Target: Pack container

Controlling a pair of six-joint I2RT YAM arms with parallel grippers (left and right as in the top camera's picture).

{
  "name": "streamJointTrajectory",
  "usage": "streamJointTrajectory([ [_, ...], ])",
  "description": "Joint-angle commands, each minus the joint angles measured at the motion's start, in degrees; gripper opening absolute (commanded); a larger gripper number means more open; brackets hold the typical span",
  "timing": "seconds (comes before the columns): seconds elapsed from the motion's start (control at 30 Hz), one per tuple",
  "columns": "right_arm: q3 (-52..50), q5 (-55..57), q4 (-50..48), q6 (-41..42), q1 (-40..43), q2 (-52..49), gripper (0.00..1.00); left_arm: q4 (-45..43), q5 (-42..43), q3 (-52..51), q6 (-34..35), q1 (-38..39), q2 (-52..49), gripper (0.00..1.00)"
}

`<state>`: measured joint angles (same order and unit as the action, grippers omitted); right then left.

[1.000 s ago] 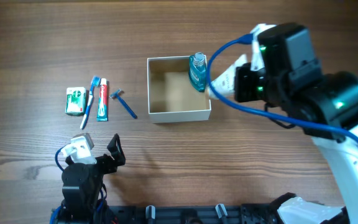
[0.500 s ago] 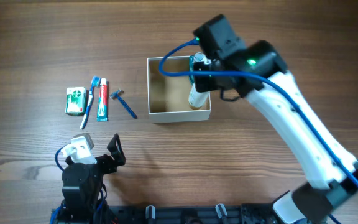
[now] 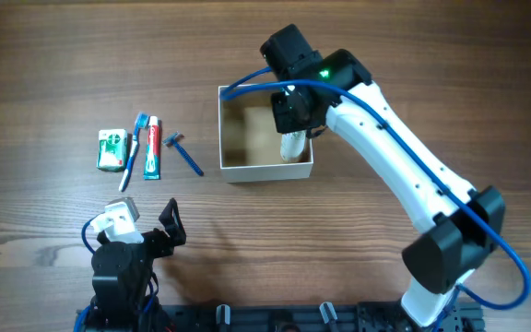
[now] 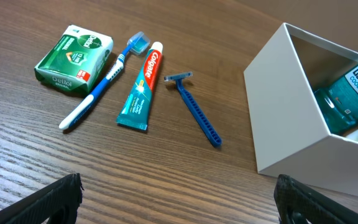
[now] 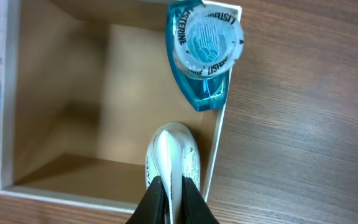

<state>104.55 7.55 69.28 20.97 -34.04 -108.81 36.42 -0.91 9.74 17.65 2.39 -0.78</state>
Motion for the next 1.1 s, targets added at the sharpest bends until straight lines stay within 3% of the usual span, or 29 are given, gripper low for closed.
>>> streamJointTrajectory([
  [0.0,1.5,-1.6,-0.8,0.2,1.1,-1.3,0.04,0.2,1.1,-0.8,-0.9,-0.4,0.6,1.0],
  [0.17,1.5,-2.1,-0.9,0.5,1.5,-1.3,0.04,0.2,1.1,-0.8,-0.9,-0.4,0.6,1.0],
  [0.2,1.5,-2.1,-0.9,0.4,1.5,-1.3,0.09,0.2,1.1,-0.8,-0.9,-0.4,0.6,1.0],
  [0.27,1.5,-2.1,-0.9,-0.1,1.4,-1.0,0.44,0.2,1.1,-0.8,-0.9,-0.4,0.6,1.0],
  [0.3,1.5,-2.0,-0.8,-0.3,1.4,-0.5,0.56,0.2,1.1,-0.8,-0.9,-0.4,0.6,1.0],
  [0.47,1.5,-2.0,-1.2,-1.5,1.4,4.5,0.72,0.2,1.1,-0.8,-0.9,-0.4,0.6,1.0],
  [0.63,1.5,-1.0,-1.0,-1.5,1.9,10.3,0.81,0.2,1.1,-0.8,-0.9,-0.4,0.6,1.0],
  [0.8,1.5,0.2,-0.9,-1.4,5.4,15.8,0.82,0.2,1.1,-0.8,-0.9,-0.4,0.6,1.0],
  [1.07,1.5,1.0,0.7,-1.4,22.2,17.0,0.93,0.2,1.1,-0.8,-0.9,-0.4,0.6,1.0],
])
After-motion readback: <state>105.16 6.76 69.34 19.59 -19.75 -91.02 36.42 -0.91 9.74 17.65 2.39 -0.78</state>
